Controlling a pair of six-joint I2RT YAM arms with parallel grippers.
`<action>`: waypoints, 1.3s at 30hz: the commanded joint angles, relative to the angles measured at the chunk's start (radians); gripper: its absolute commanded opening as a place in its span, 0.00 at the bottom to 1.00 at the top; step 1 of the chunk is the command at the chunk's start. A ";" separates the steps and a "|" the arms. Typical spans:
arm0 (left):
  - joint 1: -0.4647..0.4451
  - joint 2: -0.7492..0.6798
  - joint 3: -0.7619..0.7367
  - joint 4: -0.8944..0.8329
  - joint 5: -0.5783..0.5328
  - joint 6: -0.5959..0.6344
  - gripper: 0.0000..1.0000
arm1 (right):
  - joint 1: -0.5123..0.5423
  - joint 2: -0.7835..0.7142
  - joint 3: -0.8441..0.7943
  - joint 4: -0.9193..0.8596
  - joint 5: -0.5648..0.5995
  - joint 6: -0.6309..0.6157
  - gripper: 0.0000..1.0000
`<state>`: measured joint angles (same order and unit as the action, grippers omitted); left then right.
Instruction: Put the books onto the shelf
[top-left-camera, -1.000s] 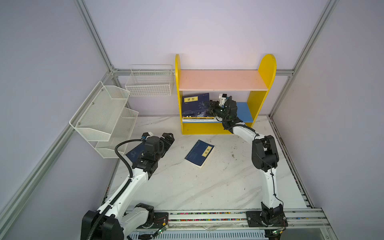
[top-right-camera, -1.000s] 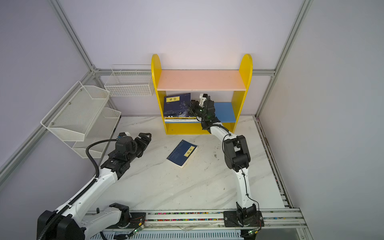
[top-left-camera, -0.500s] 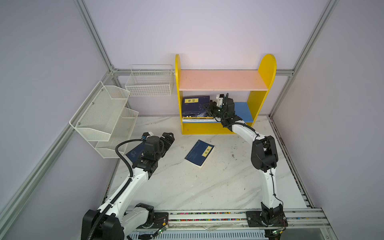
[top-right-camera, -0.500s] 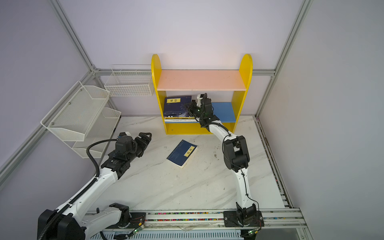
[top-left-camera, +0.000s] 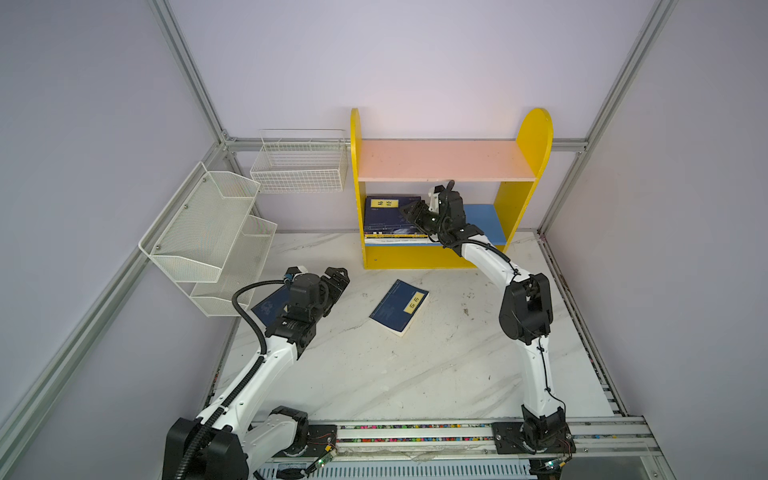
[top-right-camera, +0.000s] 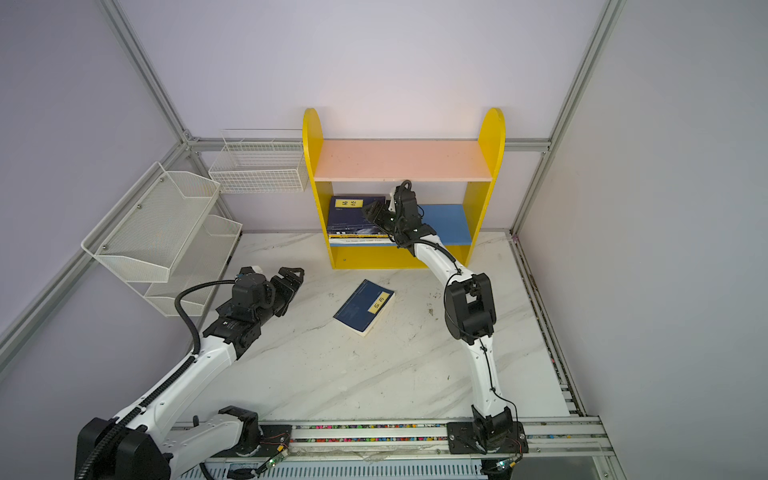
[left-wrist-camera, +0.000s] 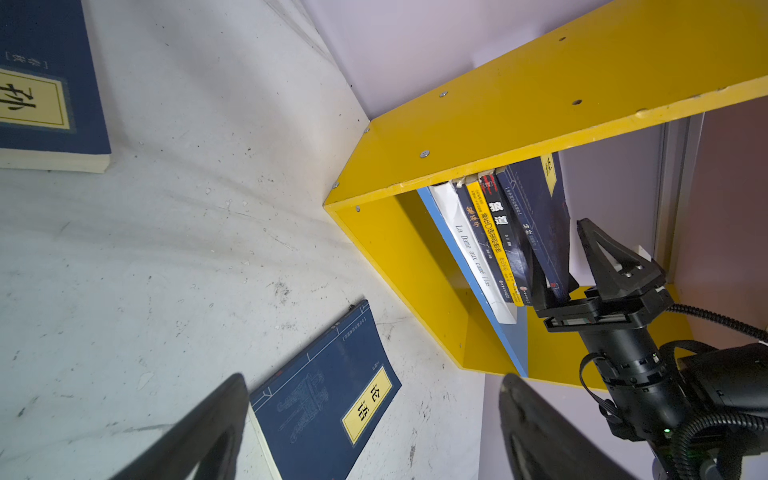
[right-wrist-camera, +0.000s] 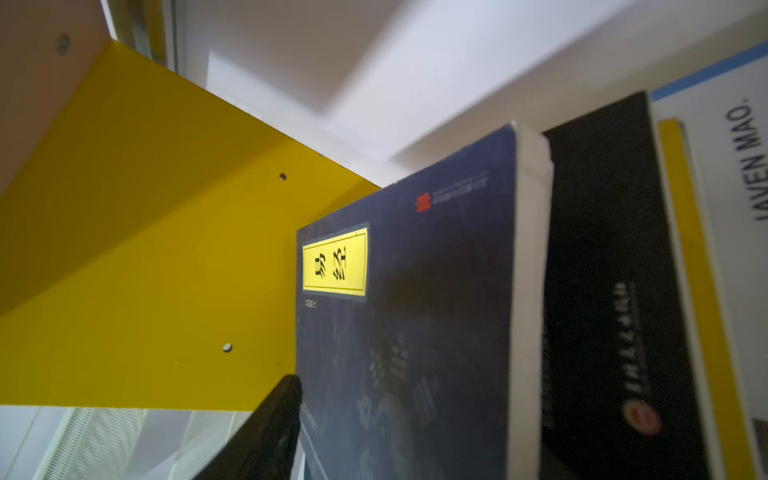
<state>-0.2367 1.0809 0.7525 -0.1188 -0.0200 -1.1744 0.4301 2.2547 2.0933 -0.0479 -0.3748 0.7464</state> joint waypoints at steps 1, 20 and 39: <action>0.005 0.004 -0.047 0.049 0.012 -0.018 0.93 | 0.021 -0.010 0.073 -0.079 0.092 -0.119 0.69; 0.005 -0.006 -0.083 0.070 0.018 -0.037 0.93 | 0.048 -0.023 0.142 -0.131 0.324 -0.319 0.90; 0.005 -0.009 -0.109 0.079 0.013 -0.050 0.93 | 0.050 -0.020 0.124 -0.137 0.354 -0.279 0.86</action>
<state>-0.2367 1.0805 0.6868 -0.0765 -0.0074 -1.2198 0.4831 2.2612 2.2185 -0.1699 -0.0601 0.4427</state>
